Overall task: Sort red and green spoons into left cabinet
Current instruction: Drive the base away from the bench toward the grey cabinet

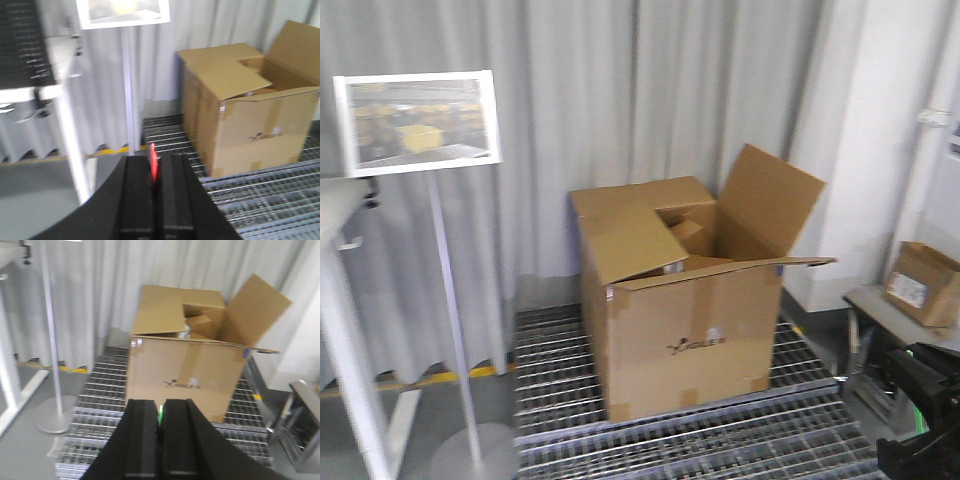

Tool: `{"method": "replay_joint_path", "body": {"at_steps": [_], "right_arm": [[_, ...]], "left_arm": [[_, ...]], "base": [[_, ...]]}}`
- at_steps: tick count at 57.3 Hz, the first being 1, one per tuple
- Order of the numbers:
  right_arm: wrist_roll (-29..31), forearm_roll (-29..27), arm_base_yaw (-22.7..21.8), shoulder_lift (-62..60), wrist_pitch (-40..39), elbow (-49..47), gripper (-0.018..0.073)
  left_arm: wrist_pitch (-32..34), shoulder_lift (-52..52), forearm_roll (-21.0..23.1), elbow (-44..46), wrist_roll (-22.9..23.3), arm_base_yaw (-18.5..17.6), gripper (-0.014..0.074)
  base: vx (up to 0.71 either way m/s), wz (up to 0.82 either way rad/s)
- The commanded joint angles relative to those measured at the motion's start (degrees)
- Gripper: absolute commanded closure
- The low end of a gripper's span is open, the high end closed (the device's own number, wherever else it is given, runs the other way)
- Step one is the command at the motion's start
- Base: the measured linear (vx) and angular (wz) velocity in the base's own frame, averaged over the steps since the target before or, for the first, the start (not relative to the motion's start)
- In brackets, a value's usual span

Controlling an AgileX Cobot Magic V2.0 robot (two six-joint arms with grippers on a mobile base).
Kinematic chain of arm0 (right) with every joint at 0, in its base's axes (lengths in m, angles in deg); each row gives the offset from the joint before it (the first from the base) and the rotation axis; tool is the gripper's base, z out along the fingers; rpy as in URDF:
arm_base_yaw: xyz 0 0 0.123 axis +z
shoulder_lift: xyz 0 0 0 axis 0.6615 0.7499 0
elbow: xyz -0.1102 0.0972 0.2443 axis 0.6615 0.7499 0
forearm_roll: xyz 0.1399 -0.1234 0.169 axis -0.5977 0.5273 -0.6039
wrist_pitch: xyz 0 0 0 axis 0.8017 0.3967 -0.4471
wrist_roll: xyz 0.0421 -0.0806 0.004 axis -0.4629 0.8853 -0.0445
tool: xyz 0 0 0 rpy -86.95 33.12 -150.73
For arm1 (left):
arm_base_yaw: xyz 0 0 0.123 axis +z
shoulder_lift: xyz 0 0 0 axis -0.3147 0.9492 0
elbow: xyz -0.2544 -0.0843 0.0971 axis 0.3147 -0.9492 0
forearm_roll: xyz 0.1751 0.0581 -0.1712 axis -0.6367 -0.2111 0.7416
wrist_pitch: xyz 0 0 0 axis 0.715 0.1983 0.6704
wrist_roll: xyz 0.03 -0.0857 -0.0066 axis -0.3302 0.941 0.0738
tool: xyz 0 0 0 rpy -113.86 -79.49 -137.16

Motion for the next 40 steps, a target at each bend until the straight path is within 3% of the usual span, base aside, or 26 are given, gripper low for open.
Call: {"method": "replay_joint_path", "body": {"at_steps": [1, 40], "right_arm": [[0.1, 0.2, -0.1, -0.5, -3.4, -1.7, 0.0565], [0.1, 0.2, -0.1, -0.5, -3.4, -1.7, 0.0565]], "left_arm": [[4.1, 0.0, -0.3, 1.7, 0.6, -0.2, 0.0531], [4.1, 0.0, -0.3, 1.7, 0.6, -0.2, 0.0531]], "base": [[0.29, -0.53], [0.22, -0.79]]}}
